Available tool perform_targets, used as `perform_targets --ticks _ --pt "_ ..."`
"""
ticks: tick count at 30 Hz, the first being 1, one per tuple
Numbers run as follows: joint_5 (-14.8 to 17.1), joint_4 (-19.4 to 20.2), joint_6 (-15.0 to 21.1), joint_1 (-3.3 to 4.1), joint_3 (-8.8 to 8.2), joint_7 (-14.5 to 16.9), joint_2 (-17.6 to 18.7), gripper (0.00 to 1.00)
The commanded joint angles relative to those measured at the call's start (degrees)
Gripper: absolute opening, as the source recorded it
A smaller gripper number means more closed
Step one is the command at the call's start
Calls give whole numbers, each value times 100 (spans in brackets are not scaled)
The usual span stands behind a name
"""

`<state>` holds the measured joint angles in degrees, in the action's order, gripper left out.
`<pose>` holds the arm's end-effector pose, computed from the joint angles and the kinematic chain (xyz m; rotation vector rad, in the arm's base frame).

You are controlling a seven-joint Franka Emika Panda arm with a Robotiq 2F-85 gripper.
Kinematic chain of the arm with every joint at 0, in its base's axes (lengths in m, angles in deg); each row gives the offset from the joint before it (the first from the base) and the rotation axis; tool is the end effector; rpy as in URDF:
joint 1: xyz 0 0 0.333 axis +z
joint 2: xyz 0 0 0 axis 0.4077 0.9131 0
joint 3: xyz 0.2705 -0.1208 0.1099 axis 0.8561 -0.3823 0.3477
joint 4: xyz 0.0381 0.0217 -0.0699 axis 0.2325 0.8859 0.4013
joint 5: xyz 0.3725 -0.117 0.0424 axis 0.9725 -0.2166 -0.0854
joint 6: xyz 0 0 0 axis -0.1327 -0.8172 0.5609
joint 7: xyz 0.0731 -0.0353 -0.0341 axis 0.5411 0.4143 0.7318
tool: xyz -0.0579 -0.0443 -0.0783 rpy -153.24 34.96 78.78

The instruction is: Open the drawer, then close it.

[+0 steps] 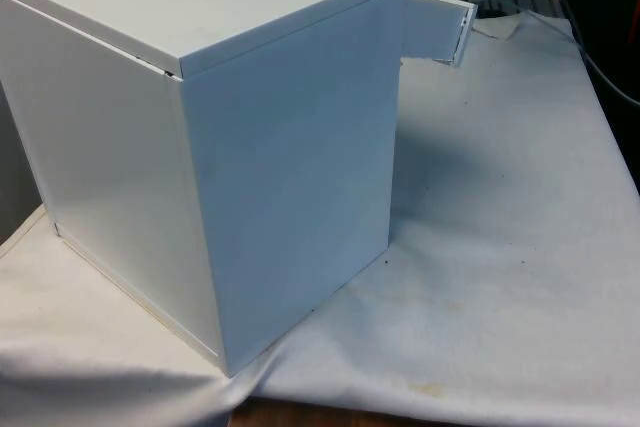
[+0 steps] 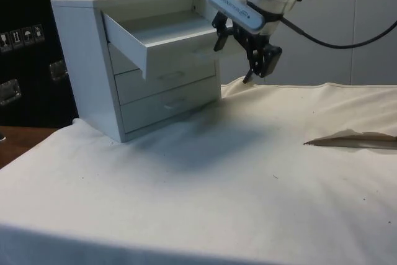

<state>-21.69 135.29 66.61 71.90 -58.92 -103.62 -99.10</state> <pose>0.3365 0.0972 0.3180 2.1458 1.2633 0.3611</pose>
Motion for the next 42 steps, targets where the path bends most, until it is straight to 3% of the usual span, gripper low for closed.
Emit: perform_targets --ticks 1,6,8,11,12,16,21,22,26,28,29,33,42 --pt "-34 6 11 -6 6 -11 -17 100" --pt "-11 6 6 0 0 -6 -11 100" --pt "-11 0 0 0 0 -6 -6 95" --pt "0 0 -6 0 0 0 0 72" --pt "-6 0 0 0 0 0 0 72" --pt "0 0 -6 0 0 0 0 51" --pt "0 0 -6 0 0 0 0 18" --pt "0 0 -6 0 0 0 0 18" --pt "-29 -63 17 -29 -74 46 40 0" --pt "-40 -109 6 -40 -138 86 52 0" --pt "0 -69 -52 -11 -74 40 17 0" --pt "-34 -212 -17 -46 -258 206 74 0" --pt "-6 -458 -172 -52 -390 470 97 0"
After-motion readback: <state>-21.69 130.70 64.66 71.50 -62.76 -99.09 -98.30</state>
